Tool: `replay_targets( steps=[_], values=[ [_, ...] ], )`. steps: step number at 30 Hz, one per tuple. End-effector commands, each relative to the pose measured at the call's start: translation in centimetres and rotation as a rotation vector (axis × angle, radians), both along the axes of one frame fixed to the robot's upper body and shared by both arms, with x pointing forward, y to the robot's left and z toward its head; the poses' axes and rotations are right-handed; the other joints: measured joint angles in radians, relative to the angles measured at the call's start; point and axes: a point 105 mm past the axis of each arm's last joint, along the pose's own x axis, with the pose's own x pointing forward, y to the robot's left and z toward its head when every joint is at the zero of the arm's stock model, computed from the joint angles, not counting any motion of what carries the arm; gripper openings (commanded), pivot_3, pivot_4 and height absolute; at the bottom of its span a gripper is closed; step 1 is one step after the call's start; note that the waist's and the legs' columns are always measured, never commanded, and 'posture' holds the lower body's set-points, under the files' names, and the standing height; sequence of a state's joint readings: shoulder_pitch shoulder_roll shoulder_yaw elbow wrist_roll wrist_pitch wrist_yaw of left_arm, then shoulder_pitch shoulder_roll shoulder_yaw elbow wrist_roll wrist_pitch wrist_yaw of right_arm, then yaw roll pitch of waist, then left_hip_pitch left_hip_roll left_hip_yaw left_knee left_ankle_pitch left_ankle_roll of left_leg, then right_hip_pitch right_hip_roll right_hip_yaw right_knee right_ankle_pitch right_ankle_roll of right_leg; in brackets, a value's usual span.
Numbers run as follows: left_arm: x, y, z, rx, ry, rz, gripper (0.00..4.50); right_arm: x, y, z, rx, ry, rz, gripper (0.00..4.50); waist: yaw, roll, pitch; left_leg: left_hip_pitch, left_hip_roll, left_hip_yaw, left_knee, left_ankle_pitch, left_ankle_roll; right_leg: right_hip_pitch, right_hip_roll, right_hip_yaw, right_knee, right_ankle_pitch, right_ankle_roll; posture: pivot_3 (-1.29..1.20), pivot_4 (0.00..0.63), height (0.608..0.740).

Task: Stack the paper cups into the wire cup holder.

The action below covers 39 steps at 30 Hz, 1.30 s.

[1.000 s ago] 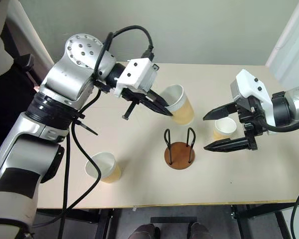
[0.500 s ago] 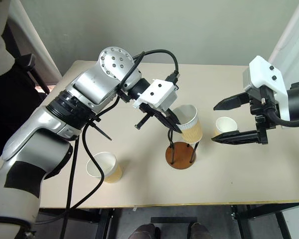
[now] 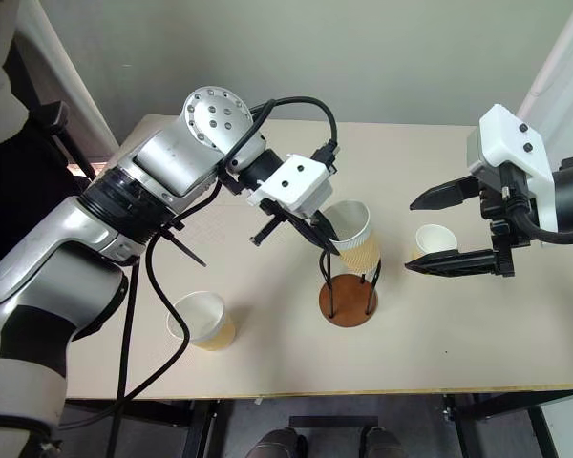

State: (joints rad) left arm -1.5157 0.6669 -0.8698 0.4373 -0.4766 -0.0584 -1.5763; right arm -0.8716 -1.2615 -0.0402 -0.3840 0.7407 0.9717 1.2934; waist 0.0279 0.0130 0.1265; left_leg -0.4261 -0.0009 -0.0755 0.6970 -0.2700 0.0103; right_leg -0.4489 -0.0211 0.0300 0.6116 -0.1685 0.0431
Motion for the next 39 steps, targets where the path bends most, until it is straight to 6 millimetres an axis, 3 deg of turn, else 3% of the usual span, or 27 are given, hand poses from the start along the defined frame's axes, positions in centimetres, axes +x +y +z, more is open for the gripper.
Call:
replay_targets(
  steps=[1, 8, 26, 39],
  values=[
    [-0.9, 0.2, 0.1, 0.04, 0.007, -0.043, 0.0, 0.0, -0.2, 1.3, 0.009, -0.073, -0.009, 4.47, 0.0, 0.0, 0.0, 0.0, 0.0, 0.0, 0.0, 0.0, 0.0, 0.0, 0.0, 0.0, 0.0, 0.0, 0.0, 0.0, 0.15, 0.74],
    [-0.6, 0.7, -0.9, 0.081, 0.001, -0.031, 0.0, 0.3, -0.7, 0.9, -0.003, -0.076, -0.024, 4.47, 0.0, 0.001, 0.0, 0.001, 0.0, 0.0, 0.001, 0.0, 0.0, 0.001, 0.0, 0.0, 0.0, 0.0, 0.0, 0.0, 0.15, 0.74],
    [-0.7, 1.2, 1.5, 0.037, -0.024, 0.004, 0.0, 0.5, -1.0, 0.9, -0.013, -0.078, -0.021, 4.47, 0.0, 0.003, 0.0, 0.0, 0.0, 0.0, 0.001, 0.0, 0.001, 0.001, 0.0, 0.0, 0.0, 0.0, 0.0, 0.0, 0.15, 0.74],
    [-1.0, 0.8, -0.6, 0.087, 0.001, -0.025, 0.0, 0.7, -1.2, 0.2, -0.03, -0.065, -0.03, 4.47, 0.0, 0.003, 0.0, 0.0, -0.001, 0.0, 0.001, -0.001, 0.001, 0.001, -0.001, 0.0, 0.0, 0.0, 0.001, 0.0, 0.15, 0.74]
  ],
)
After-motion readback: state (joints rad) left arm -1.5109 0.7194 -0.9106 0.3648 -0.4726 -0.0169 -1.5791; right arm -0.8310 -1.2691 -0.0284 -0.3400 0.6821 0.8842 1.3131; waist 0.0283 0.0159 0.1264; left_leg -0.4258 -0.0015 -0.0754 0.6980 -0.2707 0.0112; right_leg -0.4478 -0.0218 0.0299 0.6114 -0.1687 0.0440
